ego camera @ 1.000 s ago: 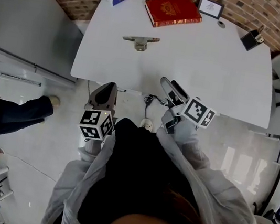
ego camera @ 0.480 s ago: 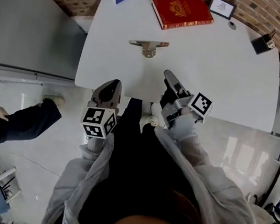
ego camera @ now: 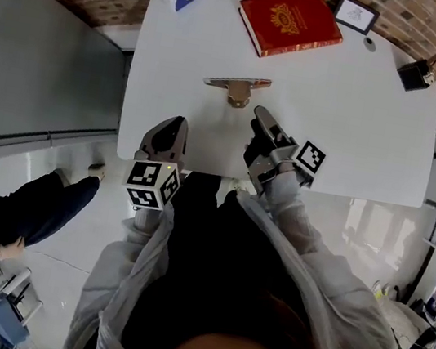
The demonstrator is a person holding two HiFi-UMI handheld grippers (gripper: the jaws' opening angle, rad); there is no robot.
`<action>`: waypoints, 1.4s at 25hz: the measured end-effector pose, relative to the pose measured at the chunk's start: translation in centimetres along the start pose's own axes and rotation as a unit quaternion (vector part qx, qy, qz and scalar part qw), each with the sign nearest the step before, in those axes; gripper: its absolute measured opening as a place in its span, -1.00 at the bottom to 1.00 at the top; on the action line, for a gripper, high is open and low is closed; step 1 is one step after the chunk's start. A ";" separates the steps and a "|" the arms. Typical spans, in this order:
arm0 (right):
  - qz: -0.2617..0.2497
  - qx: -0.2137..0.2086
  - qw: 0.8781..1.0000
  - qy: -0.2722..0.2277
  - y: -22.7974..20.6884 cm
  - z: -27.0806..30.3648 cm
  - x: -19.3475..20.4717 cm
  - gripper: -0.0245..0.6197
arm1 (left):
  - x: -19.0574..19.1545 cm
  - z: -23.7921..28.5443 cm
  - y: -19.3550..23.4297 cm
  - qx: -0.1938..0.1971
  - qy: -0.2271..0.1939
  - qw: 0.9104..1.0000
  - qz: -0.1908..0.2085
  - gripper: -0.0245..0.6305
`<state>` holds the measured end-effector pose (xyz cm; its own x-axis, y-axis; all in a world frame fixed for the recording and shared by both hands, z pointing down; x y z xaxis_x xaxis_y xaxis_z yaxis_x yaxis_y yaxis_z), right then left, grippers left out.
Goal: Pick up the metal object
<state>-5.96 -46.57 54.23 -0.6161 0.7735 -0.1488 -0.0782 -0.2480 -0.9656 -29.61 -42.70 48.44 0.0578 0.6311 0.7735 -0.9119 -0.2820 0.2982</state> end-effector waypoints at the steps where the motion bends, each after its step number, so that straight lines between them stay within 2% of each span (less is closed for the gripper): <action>1: 0.001 0.001 1.000 -0.002 -0.1 0.6 -0.2 0.02 | -0.1 0.4 0.5 0.002 0.004 1.000 -0.001 -0.83; 8: 0.013 0.005 1.000 -0.009 -0.8 4.1 -0.8 -0.03 | -1.0 3.0 3.3 0.020 0.019 1.000 0.004 -0.83; 13: -0.001 0.029 0.999 -0.013 -1.0 6.1 -1.1 -0.06 | -1.7 4.2 4.8 0.038 0.021 0.999 -0.009 -0.83; 16: 0.000 0.043 0.999 -0.031 -1.1 6.5 -1.2 -0.34 | -1.8 4.4 5.5 0.041 0.025 0.999 -0.011 -0.83; 17: 0.003 0.051 0.998 -0.038 -1.2 6.5 -1.3 -0.49 | -1.7 4.5 5.8 0.041 0.026 0.999 -0.012 -0.83; 18: 0.011 0.058 0.997 -0.047 -1.3 6.5 -1.3 -0.76 | -1.7 4.6 6.0 0.041 0.027 0.999 -0.014 -0.83; 19: 0.022 0.060 0.997 -0.054 -1.5 6.5 -1.3 -0.82 | -1.6 4.6 6.2 0.040 0.028 0.999 -0.016 -0.83; 23: 0.057 0.047 0.995 -0.064 -1.7 6.3 -1.0 -0.87 | -1.4 4.5 6.4 0.041 0.027 0.999 -0.023 -0.83; 30: 0.046 0.043 0.997 -0.054 -1.6 6.1 -0.7 -0.87 | -1.0 4.0 6.5 0.033 0.020 0.999 -0.026 -0.83; 35: 0.017 0.028 0.999 -0.042 -0.5 5.7 -0.8 -0.87 | -0.8 3.7 5.9 0.028 0.016 0.999 -0.019 -0.83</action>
<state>-9.89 -50.38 56.01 -0.6830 0.7126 -0.1601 -0.0991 -0.3076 -0.9463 -33.50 -47.54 51.59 0.0786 0.6645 0.7431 -0.8847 -0.2971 0.3592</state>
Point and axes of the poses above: the fingertips, and each gripper's own axes: z forward along the fingers, y to its left, x out of its underside, the point moved 6 cm from there along -z, backward along the fingers, and after that the axes turned 12 degrees about y, right-handed, at the moved point
